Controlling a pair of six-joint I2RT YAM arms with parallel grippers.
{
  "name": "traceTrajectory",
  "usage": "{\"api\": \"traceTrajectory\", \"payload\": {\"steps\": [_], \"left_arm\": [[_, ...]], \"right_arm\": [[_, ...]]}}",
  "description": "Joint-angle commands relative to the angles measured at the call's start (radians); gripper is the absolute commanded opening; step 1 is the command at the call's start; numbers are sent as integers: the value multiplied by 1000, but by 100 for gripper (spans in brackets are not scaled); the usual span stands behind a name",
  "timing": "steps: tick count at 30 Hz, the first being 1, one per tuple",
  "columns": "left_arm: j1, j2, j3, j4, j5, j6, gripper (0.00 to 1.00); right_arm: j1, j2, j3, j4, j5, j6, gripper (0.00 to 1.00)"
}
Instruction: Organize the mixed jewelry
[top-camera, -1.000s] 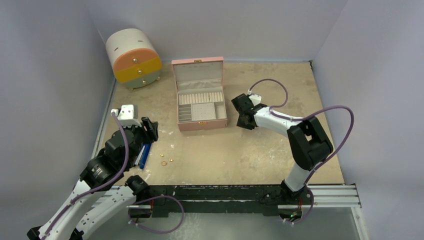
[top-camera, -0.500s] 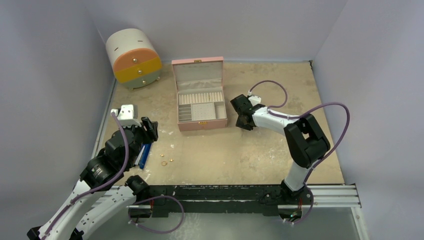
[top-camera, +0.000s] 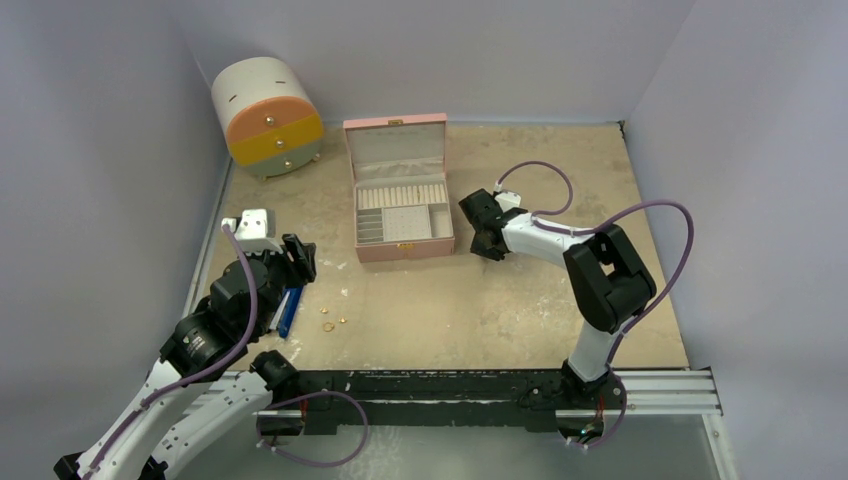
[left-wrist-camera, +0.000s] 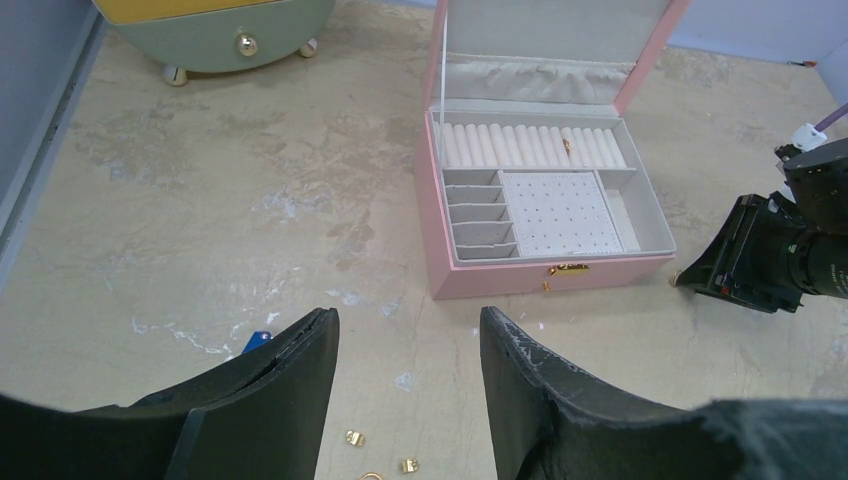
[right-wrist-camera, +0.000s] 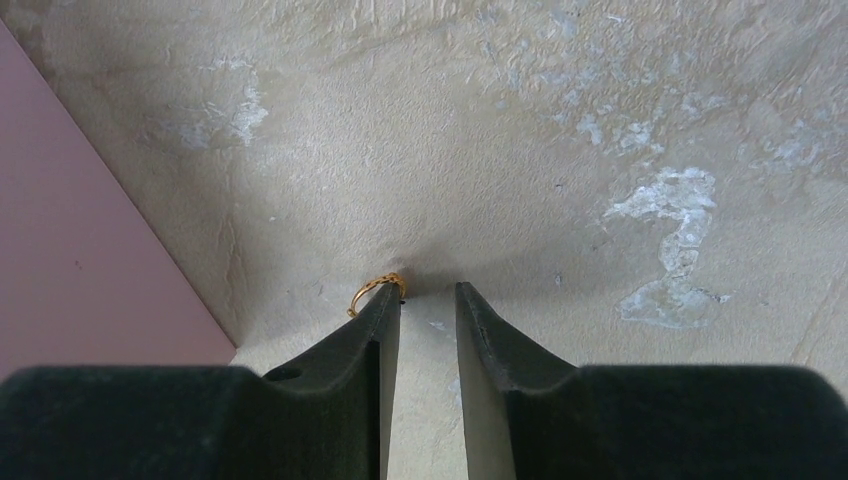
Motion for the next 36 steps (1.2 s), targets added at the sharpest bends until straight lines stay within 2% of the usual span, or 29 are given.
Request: {"api": "traceTrajectory", "payload": {"steps": [1, 17, 36], "left_arm": [[-3, -4, 7, 32, -17, 12, 53], [-3, -8, 6, 32, -17, 12, 53], [-3, -6, 7, 31, -19, 12, 53]], "right_arm": [[-1, -3, 14, -17, 52, 19, 29], [-1, -53, 59, 4, 20, -23, 29], [-1, 21, 76, 34, -20, -106, 27]]}}
